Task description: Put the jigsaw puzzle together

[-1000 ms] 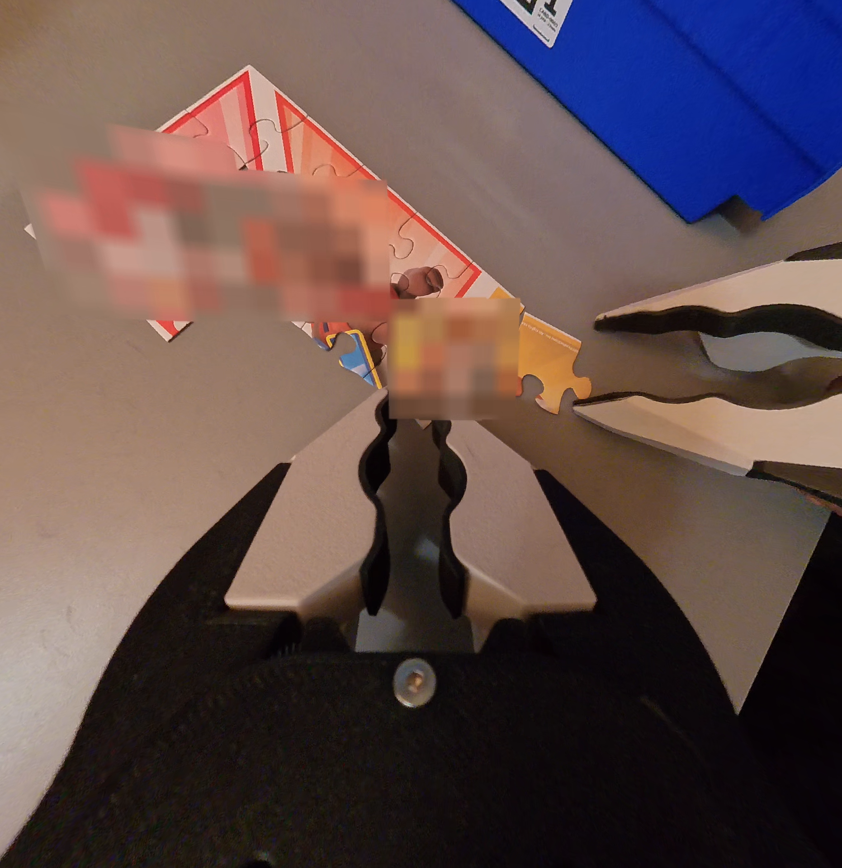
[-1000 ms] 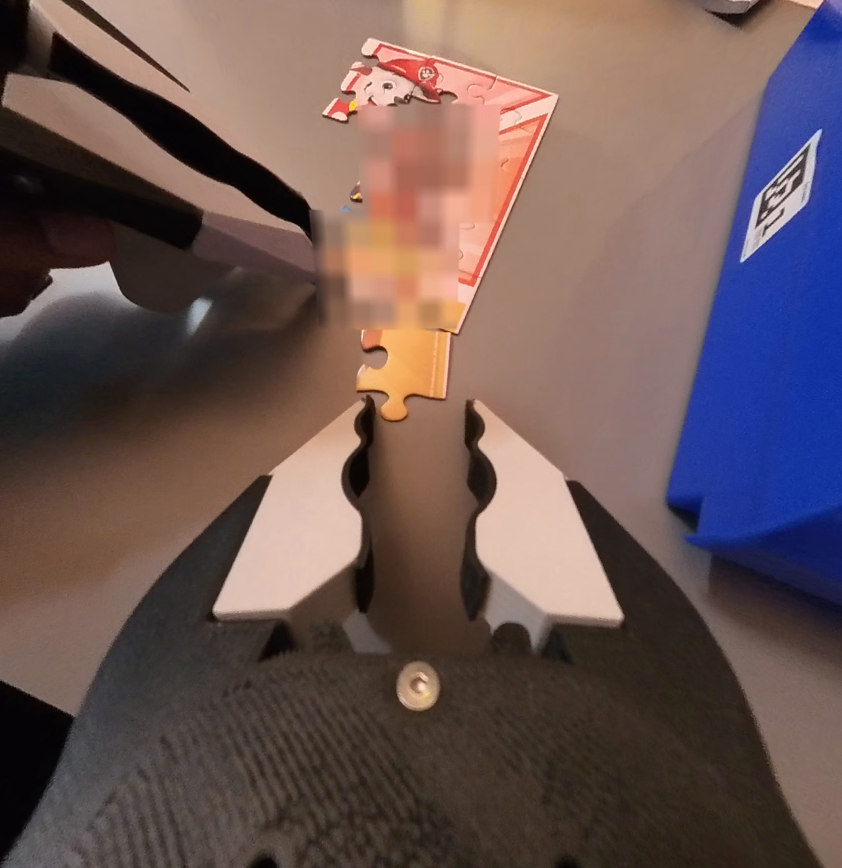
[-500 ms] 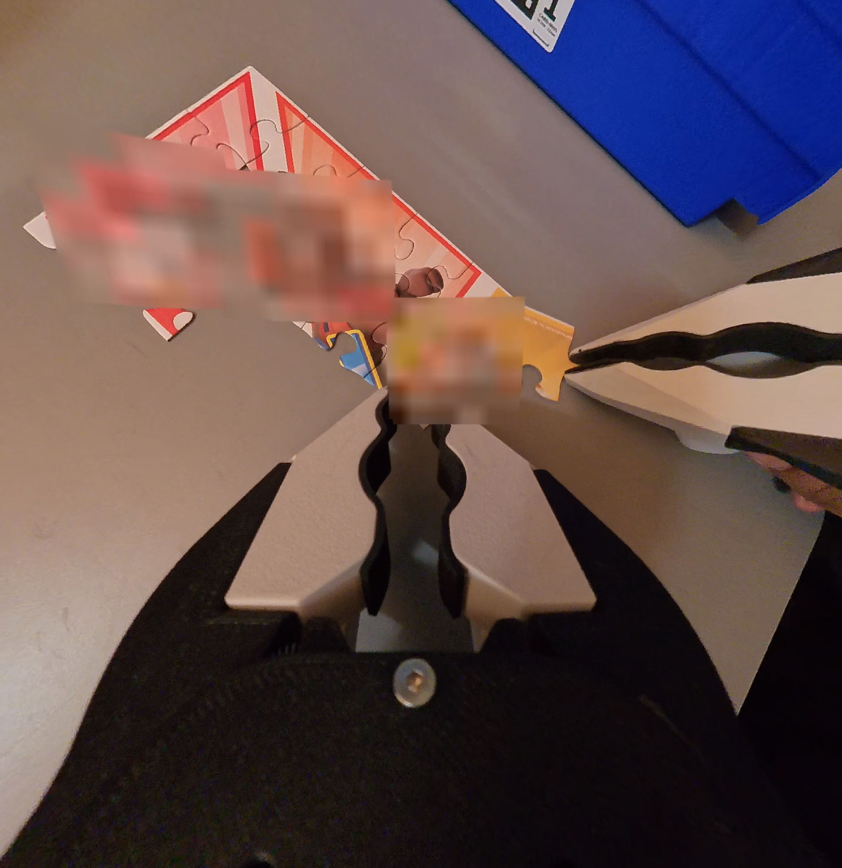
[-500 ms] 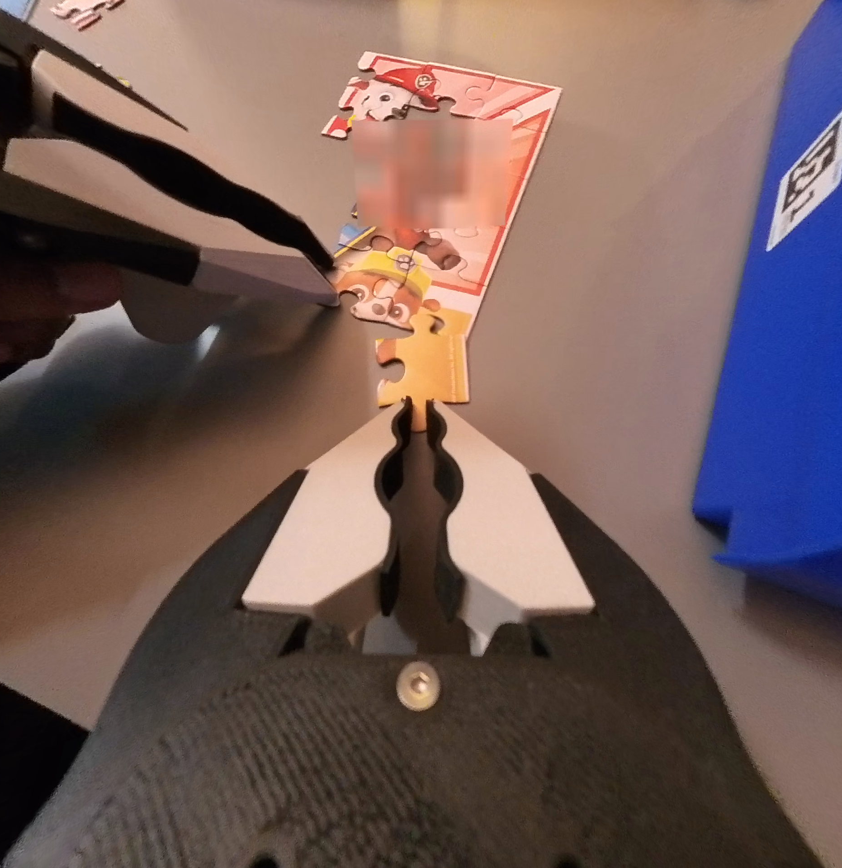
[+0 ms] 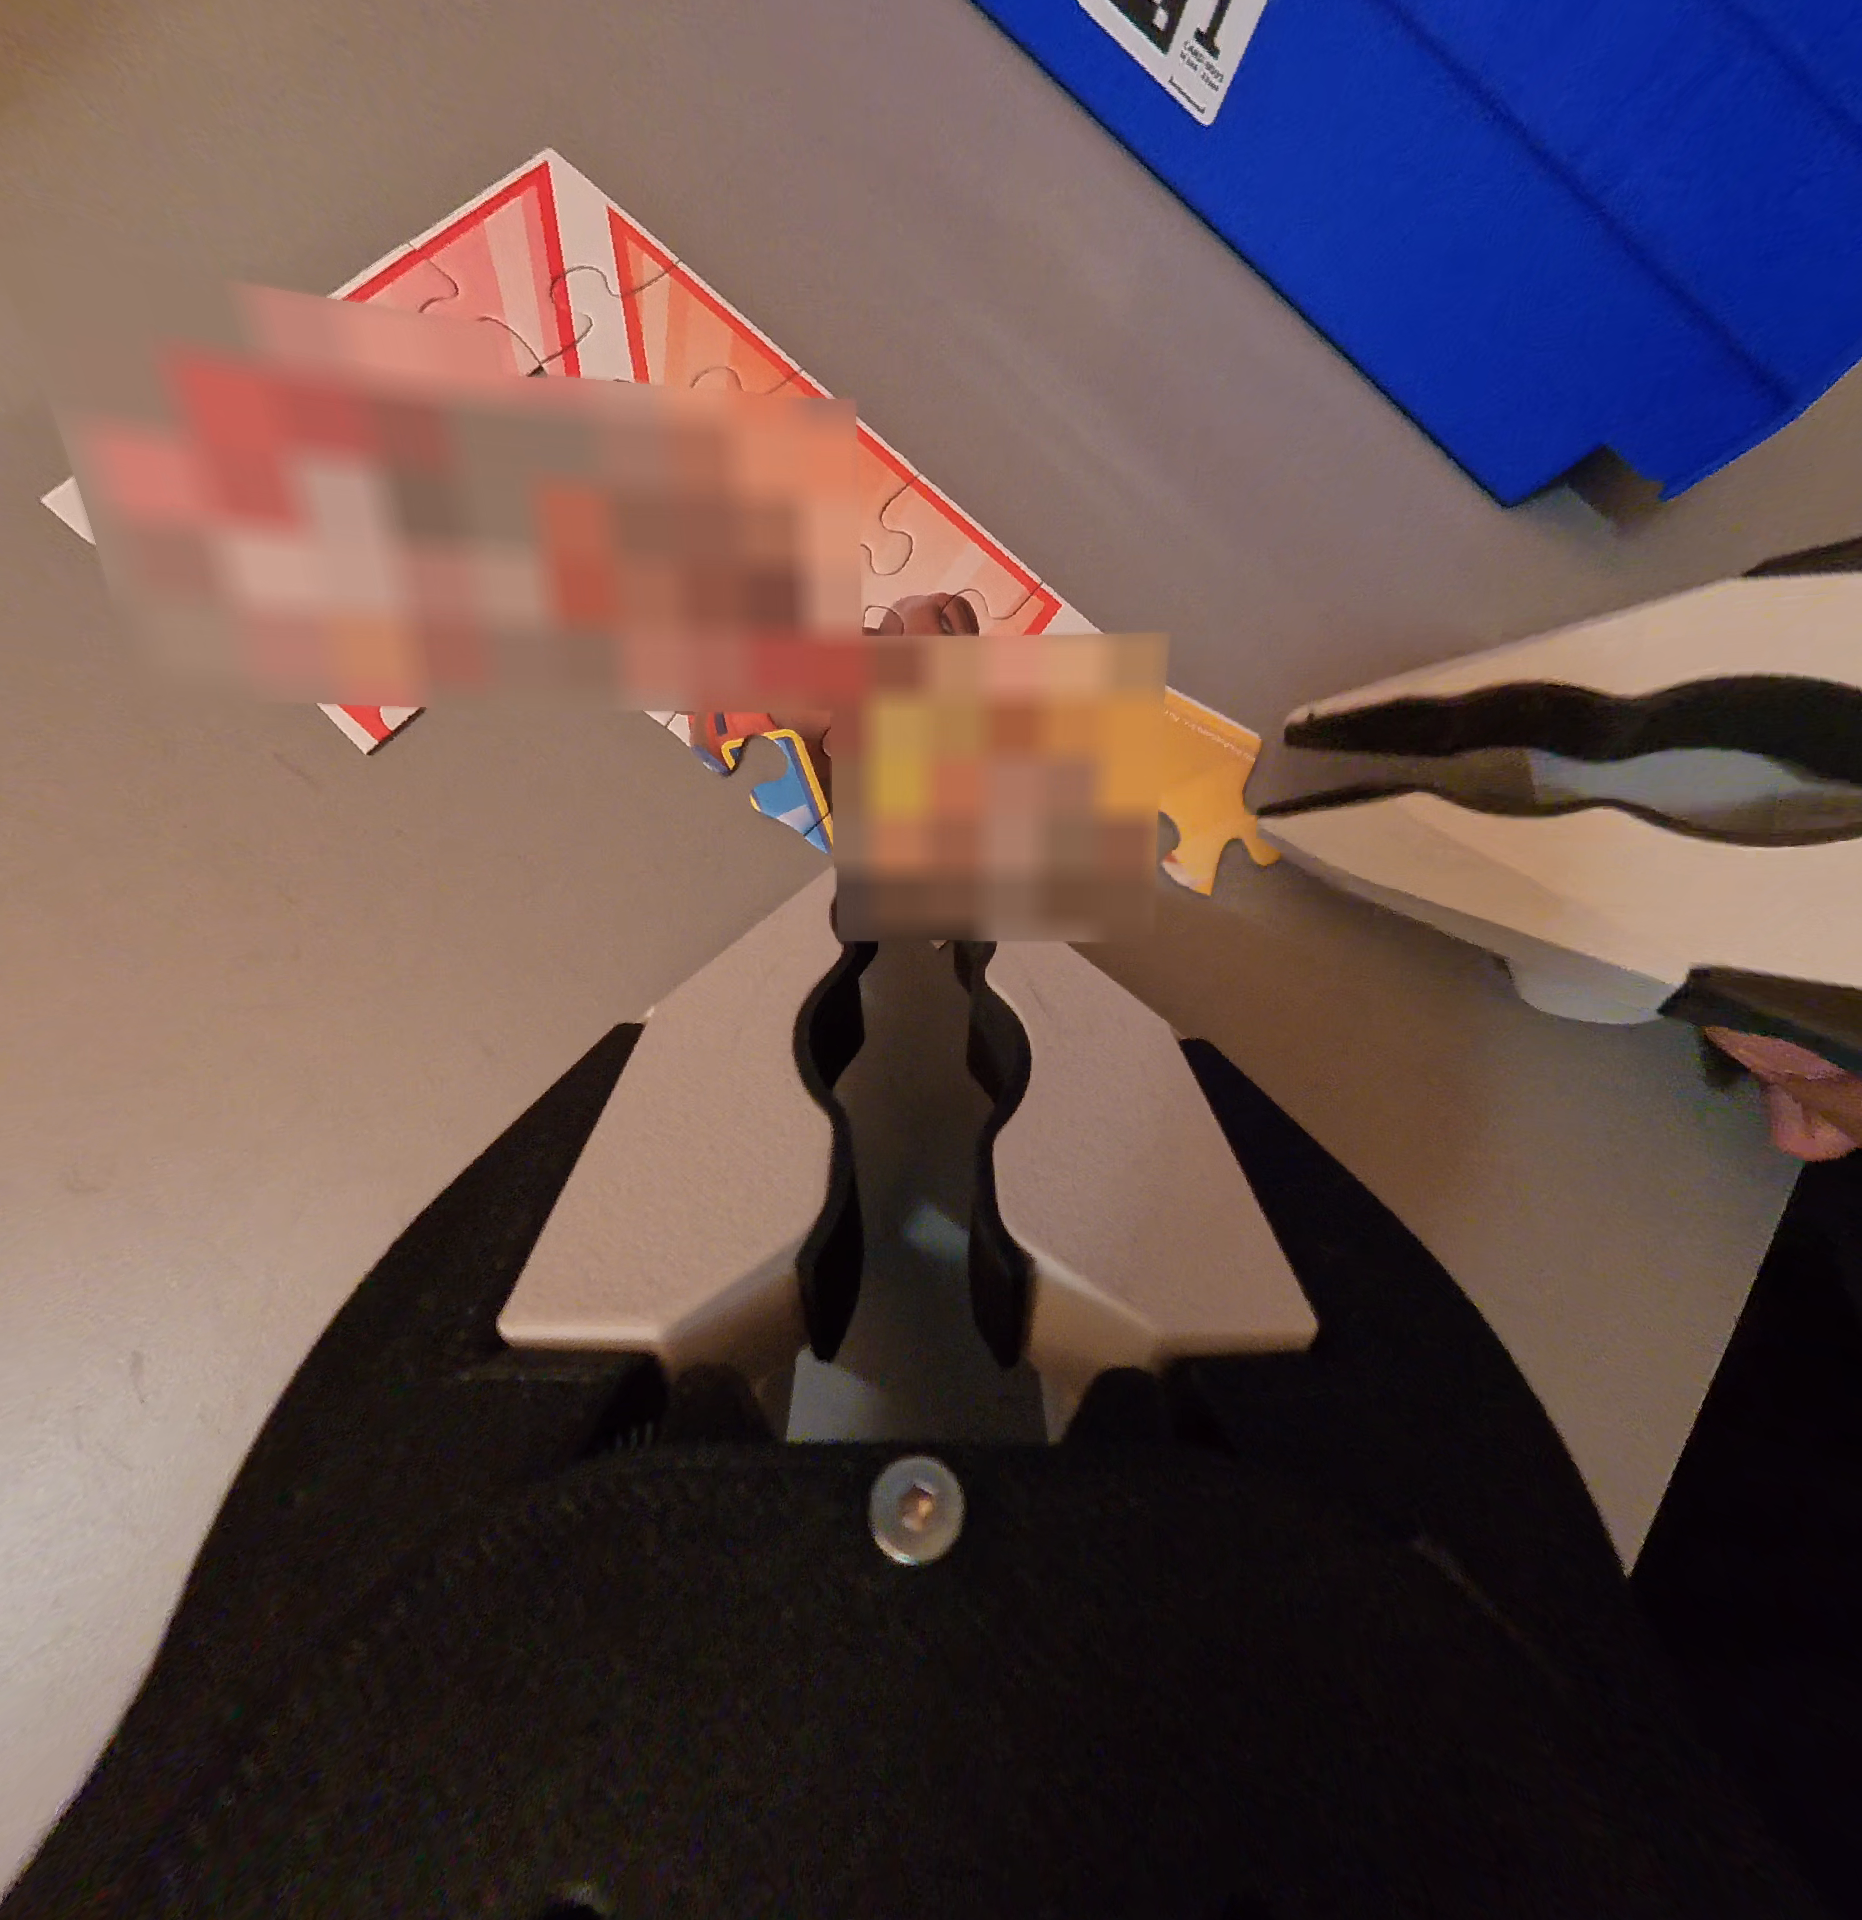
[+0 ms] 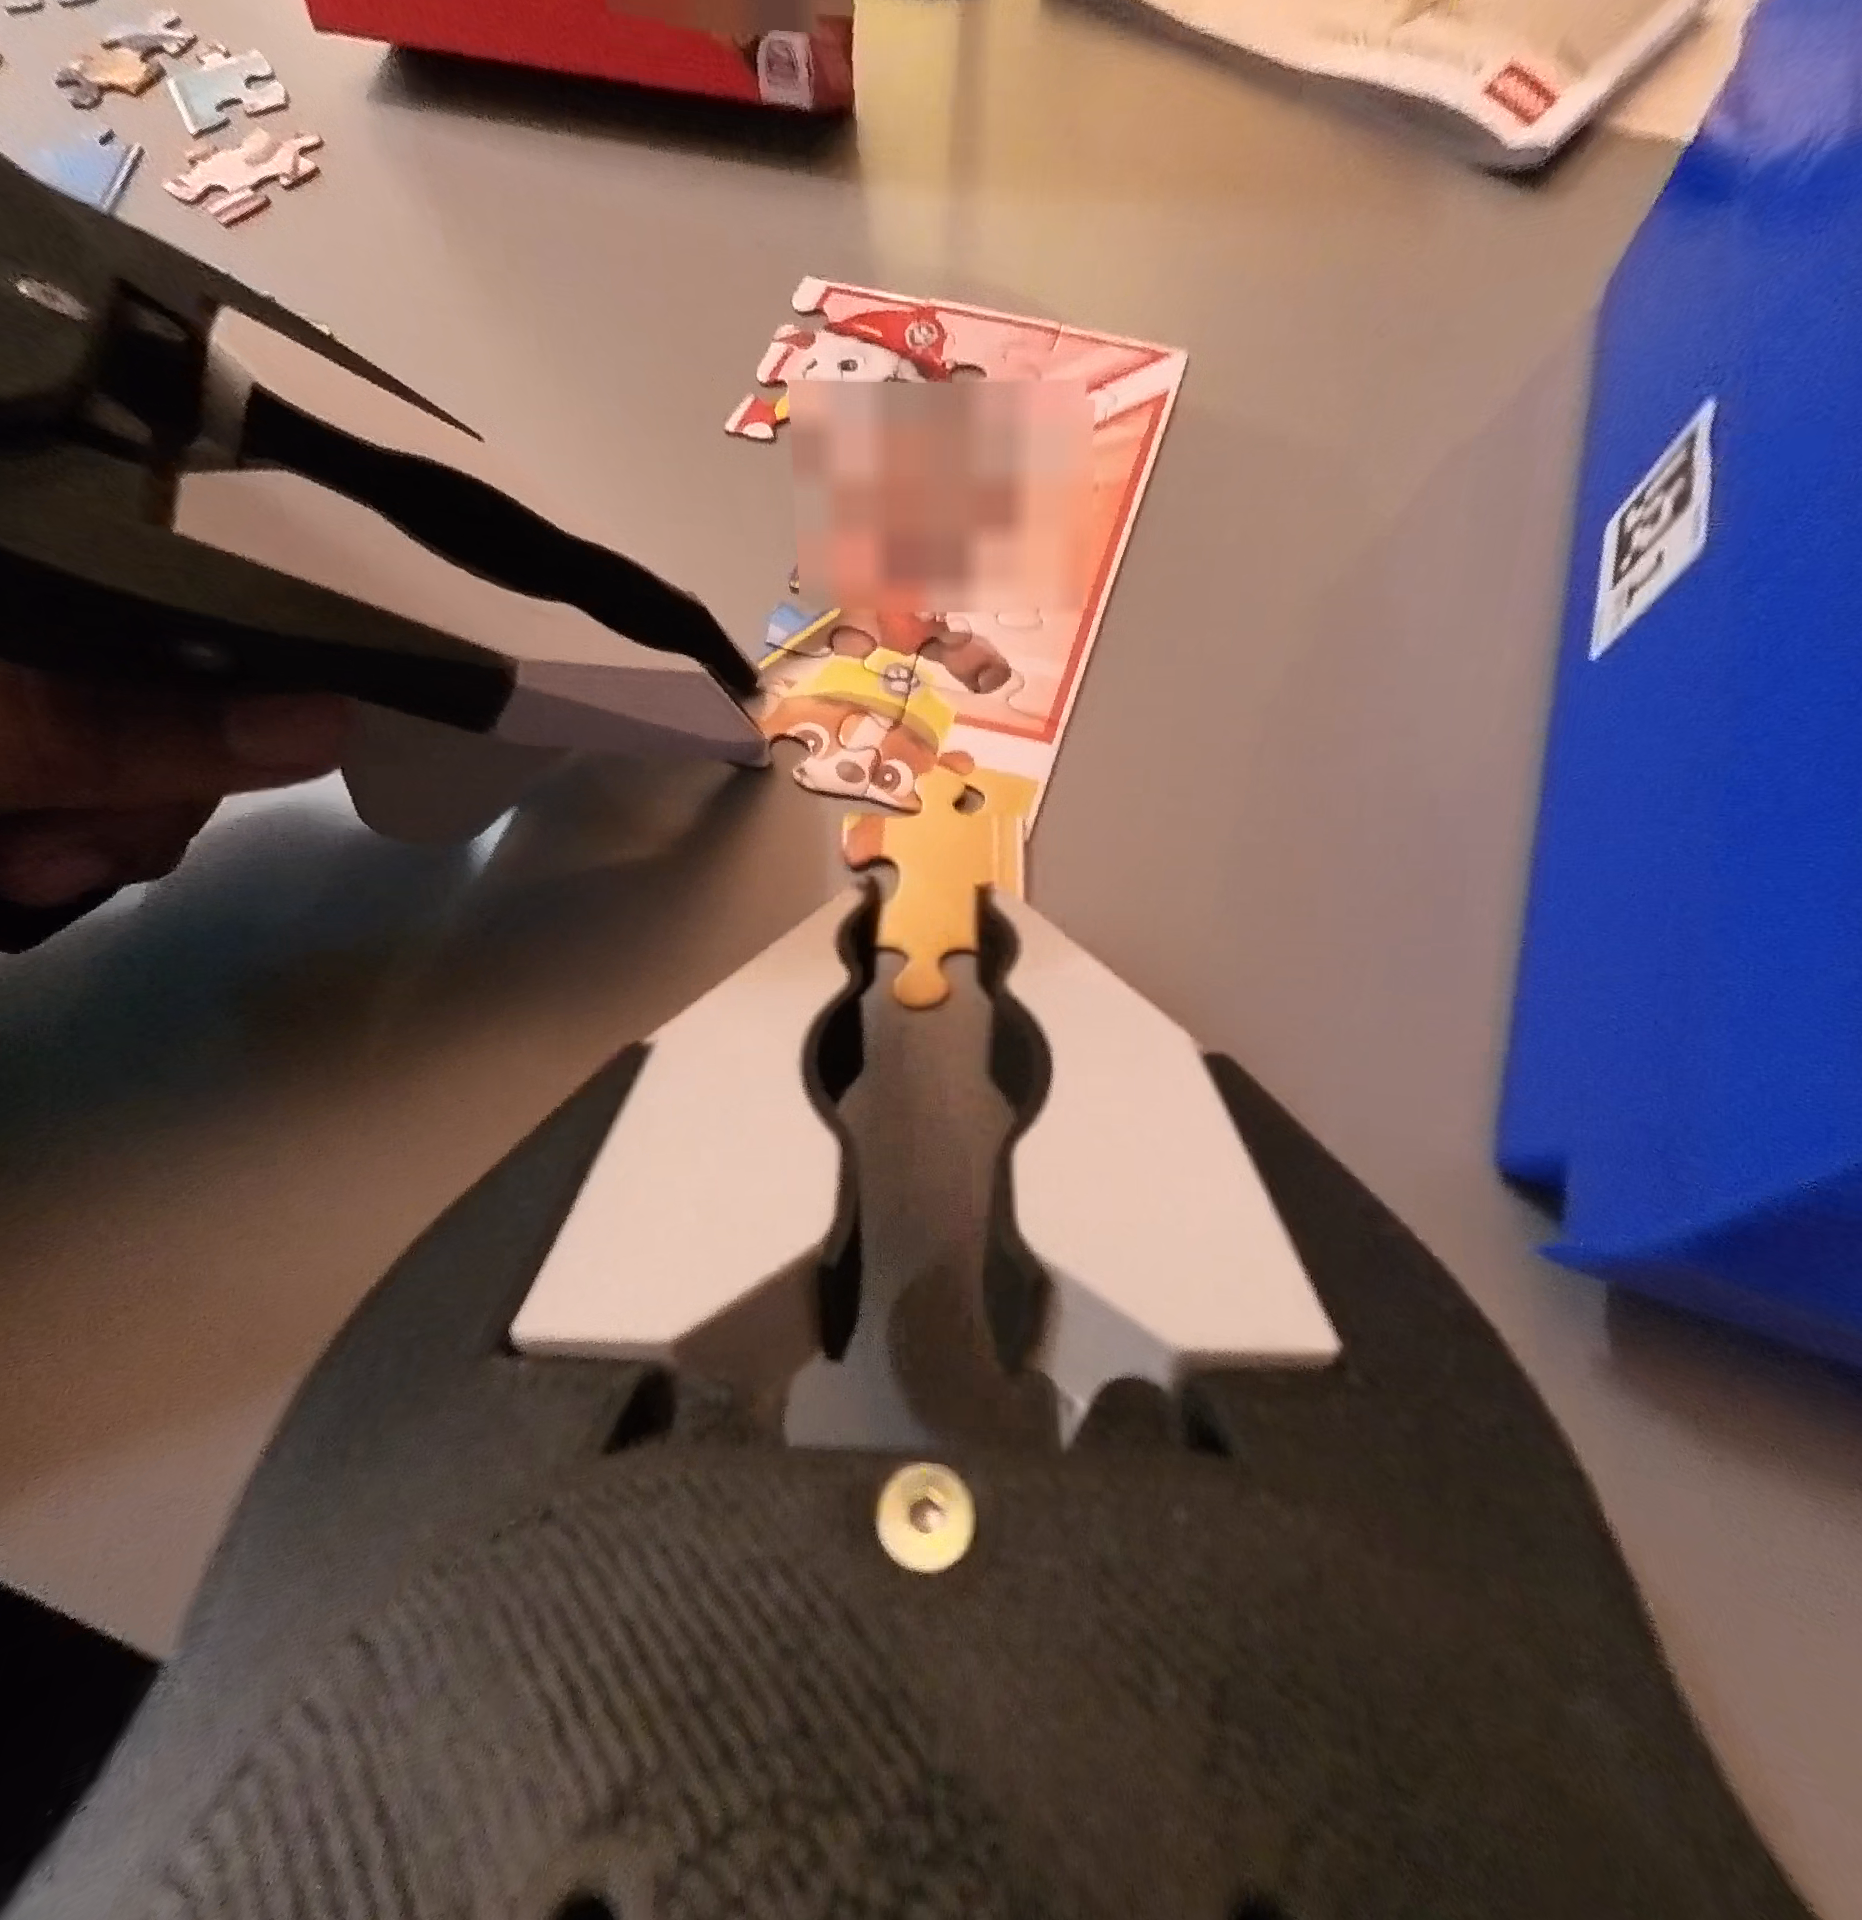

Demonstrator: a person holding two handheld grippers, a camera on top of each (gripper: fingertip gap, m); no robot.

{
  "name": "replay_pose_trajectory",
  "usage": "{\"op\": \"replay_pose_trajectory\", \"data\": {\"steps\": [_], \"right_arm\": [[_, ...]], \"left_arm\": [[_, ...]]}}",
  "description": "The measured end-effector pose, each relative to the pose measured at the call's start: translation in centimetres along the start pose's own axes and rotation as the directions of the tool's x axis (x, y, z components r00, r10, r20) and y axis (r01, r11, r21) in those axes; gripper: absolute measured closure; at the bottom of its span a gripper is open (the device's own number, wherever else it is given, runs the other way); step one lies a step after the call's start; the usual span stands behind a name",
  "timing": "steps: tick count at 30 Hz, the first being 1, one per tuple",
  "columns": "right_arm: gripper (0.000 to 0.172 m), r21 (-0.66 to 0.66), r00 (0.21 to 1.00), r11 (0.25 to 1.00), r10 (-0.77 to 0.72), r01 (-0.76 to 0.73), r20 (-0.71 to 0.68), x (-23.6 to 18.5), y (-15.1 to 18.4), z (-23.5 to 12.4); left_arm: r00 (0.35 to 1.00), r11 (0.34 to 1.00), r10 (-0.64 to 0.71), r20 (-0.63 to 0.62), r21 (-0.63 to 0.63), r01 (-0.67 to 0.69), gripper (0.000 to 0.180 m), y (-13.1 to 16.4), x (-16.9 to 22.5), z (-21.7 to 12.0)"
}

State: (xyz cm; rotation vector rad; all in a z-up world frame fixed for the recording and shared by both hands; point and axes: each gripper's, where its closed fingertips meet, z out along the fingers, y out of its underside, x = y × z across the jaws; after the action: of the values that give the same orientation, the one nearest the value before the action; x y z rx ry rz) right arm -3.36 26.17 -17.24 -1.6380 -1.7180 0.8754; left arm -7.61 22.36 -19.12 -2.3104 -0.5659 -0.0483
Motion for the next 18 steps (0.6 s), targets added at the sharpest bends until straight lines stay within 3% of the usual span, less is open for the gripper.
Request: {"op": "replay_pose_trajectory", "data": {"steps": [9,14,18], "right_arm": [[0.12,-0.074,0.985,0.984,-0.156,0.161,0.075,-0.2,0.6,1.8],[0.122,-0.093,0.986,0.986,-0.131,0.14,0.102,0.1,0.5,2.3],[0.136,-0.094,0.995,0.993,-0.07,0.077,0.073,0.8,0.6,2.3]], "left_arm": [[1.0,1.0,0.001,-0.01,-0.001,-0.001,0.17,0.0,0.0,0.0],[1.0,1.0,-0.001,-0.013,-0.001,0.001,0.17,0.0,0.0,0.0],[1.0,1.0,-0.005,-0.019,0.0,0.005,0.17,0.0,0.0,0.0]]}}
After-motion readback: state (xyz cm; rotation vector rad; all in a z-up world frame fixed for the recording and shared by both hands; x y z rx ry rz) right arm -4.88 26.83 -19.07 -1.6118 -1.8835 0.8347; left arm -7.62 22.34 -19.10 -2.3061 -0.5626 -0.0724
